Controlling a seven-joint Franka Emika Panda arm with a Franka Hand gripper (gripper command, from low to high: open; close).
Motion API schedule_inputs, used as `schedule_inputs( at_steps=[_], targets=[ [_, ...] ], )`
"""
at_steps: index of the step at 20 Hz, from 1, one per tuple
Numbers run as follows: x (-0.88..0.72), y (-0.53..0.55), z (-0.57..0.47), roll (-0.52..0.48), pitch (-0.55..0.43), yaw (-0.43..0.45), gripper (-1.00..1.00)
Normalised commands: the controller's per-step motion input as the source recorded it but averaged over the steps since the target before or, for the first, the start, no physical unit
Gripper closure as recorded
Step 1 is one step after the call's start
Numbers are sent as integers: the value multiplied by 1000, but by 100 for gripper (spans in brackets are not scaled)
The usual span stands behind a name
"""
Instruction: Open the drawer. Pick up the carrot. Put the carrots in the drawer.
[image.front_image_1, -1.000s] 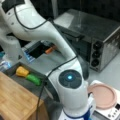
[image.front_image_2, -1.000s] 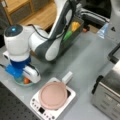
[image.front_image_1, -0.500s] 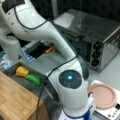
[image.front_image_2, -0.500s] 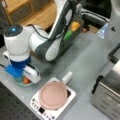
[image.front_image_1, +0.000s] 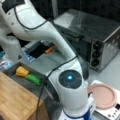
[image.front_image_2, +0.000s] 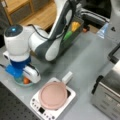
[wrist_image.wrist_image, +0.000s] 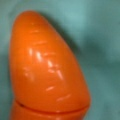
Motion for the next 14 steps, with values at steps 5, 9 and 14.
schedule_inputs(
  at_steps=[5, 9, 14],
  targets=[
    [154, -66, -26, 149, -11, -43, -100],
    [154, -66, -25, 149, -11, -43, -100],
    [155, -66, -24, 149, -11, -43, -100]
  ],
)
